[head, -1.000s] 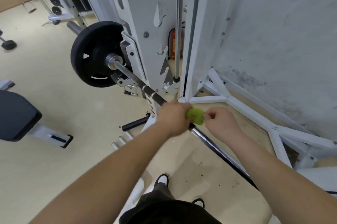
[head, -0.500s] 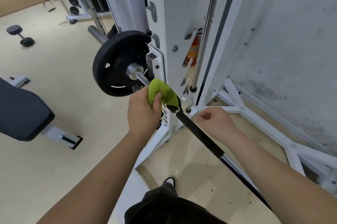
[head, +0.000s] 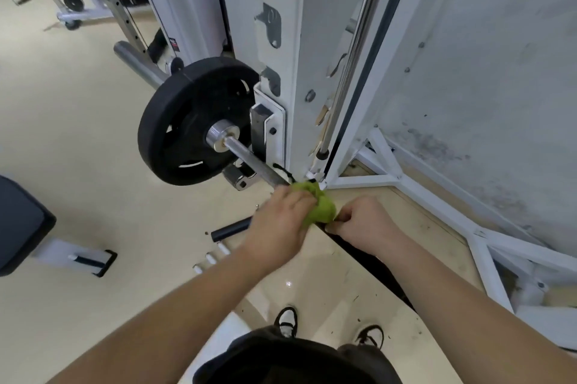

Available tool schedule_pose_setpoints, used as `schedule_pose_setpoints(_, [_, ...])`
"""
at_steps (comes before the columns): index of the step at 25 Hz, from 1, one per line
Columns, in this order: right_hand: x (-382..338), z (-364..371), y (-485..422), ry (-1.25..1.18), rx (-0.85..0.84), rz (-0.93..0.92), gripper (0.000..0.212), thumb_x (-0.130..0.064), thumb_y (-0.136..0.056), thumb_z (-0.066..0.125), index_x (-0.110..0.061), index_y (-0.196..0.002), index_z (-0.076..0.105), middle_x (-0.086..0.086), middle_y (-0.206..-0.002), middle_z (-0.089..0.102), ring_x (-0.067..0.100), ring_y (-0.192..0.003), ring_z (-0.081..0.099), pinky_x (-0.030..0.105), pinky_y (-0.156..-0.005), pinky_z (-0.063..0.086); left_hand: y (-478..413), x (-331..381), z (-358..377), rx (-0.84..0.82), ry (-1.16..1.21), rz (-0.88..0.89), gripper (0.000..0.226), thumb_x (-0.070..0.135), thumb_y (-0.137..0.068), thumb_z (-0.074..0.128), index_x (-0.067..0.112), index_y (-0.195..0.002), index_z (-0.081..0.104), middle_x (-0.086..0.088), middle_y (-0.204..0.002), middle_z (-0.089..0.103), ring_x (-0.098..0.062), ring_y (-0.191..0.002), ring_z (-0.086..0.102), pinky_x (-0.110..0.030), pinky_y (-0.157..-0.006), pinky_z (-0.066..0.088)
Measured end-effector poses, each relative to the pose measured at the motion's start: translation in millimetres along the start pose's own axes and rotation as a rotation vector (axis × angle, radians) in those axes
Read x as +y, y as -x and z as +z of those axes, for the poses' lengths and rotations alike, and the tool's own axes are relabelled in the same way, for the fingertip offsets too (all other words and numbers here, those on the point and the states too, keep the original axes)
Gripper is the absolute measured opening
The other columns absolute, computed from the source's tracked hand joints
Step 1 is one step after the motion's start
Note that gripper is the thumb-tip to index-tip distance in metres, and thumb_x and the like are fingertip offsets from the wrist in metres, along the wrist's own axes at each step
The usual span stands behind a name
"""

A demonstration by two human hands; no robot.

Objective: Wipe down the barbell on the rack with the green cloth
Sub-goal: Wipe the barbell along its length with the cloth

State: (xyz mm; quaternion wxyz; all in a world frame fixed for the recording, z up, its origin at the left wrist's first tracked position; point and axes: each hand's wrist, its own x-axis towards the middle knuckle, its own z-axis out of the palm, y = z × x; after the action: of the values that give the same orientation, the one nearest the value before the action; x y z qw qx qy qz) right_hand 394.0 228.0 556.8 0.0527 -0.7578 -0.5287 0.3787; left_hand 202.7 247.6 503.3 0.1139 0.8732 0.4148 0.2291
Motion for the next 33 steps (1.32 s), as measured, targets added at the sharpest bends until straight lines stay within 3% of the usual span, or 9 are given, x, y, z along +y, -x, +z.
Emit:
schedule_pose_setpoints(4, [-8.2,6.8,-5.0,0.151,0.054,0.000,0.023,-0.027,-0.077,0.072,-0.005,-0.073,0.074,0.014,-0.071,0.071,0.032,-0.071,0.069,0.036,-0.060,0.057,-22.4,-10.7,-3.0,0.109,-0.055,-0.298,0.036,0.000,-0.074,0.072,0.012,-0.107,0.070,-0.002,-0.106,0.073,-0.029,-0.097,0.053,-0.038,-0.083,0.053])
schedule_pose_setpoints(7, [-6.9,10.3,-2.5,0.139,0.086,0.005,0.030,-0.028,-0.079,0.072,-0.010,-0.059,0.058,0.006,-0.056,0.056,0.032,-0.060,0.058,0.028,-0.051,0.040,2.4,24.9,12.8,0.006,0.079,-0.092,0.029,0.003,-0.082,0.066,0.013,-0.109,0.069,0.002,-0.110,0.071,-0.030,-0.102,0.056,-0.027,-0.086,0.046])
schedule_pose_setpoints(9, [-4.2,8.8,-2.6,0.142,0.071,0.024,0.029,-0.031,-0.081,0.074,-0.009,-0.065,0.066,0.007,-0.062,0.063,0.033,-0.068,0.064,0.032,-0.056,0.050,-3.4,2.7,3.6,-0.031,0.051,-0.038,0.032,0.011,-0.084,0.068,0.016,-0.116,0.068,0.004,-0.116,0.070,-0.028,-0.103,0.056,-0.036,-0.079,0.054])
schedule_pose_setpoints(13, [-5.3,7.7,-3.5,0.156,0.073,0.027,0.022,-0.033,-0.081,0.074,-0.011,-0.076,0.076,0.009,-0.078,0.074,0.029,-0.077,0.071,0.041,-0.072,0.062,-15.8,-8.8,-0.4,0.122,-0.028,-0.308,0.034,0.007,-0.080,0.069,0.013,-0.114,0.069,0.000,-0.112,0.072,-0.031,-0.097,0.054,-0.042,-0.078,0.055])
schedule_pose_setpoints(18, [-6.7,10.1,-2.8,0.166,0.075,0.045,0.027,-0.033,-0.082,0.073,-0.012,-0.066,0.069,0.008,-0.068,0.067,0.032,-0.072,0.066,0.037,-0.062,0.056,-0.1,-1.0,3.3,0.021,0.015,-0.047,0.030,0.010,-0.086,0.068,0.017,-0.115,0.069,0.005,-0.115,0.071,-0.029,-0.100,0.056,-0.038,-0.074,0.055])
schedule_pose_setpoints(22, [-9.9,11.0,1.9,0.179,0.079,0.076,0.019,-0.031,-0.083,0.072,-0.013,-0.078,0.076,0.008,-0.078,0.074,0.027,-0.077,0.072,0.029,-0.060,0.051,-15.4,-8.3,4.0,0.191,-0.049,-0.394,0.034,-0.001,-0.078,0.069,0.010,-0.110,0.070,-0.004,-0.110,0.072,-0.033,-0.095,0.054,-0.043,-0.075,0.056])
schedule_pose_setpoints(26, [-8.6,11.7,3.8,0.176,0.107,0.091,0.019,-0.019,-0.075,0.066,-0.012,-0.059,0.059,0.004,-0.058,0.057,0.028,-0.059,0.055,0.025,-0.051,0.036,23.6,37.7,22.8,0.122,0.145,-0.234,0.031,0.006,-0.082,0.068,0.013,-0.112,0.068,0.000,-0.113,0.069,-0.026,-0.099,0.054,-0.031,-0.082,0.050])
schedule_pose_setpoints(28, [-9.4,9.8,3.8,0.200,0.107,0.083,0.008,-0.018,-0.073,0.066,-0.012,-0.068,0.067,0.007,-0.068,0.068,0.029,-0.068,0.066,0.027,-0.056,0.044,31.6,31.0,9.3,0.122,0.331,-0.431,0.023,0.017,-0.089,0.066,0.018,-0.112,0.066,0.003,-0.109,0.068,-0.019,-0.097,0.058,-0.029,-0.079,0.049])
schedule_pose_setpoints(33, [-28.8,16.4,-0.3,0.313,0.132,-0.051,0.015,-0.032,-0.082,0.070,-0.018,-0.084,0.075,0.005,-0.076,0.073,0.024,-0.075,0.070,0.030,-0.062,0.052,32.9,22.0,-11.1,0.453,0.912,-1.339,0.015,0.031,-0.103,0.056,0.017,-0.106,0.058,-0.001,-0.096,0.066,-0.014,-0.084,0.063,-0.026,-0.064,0.046])
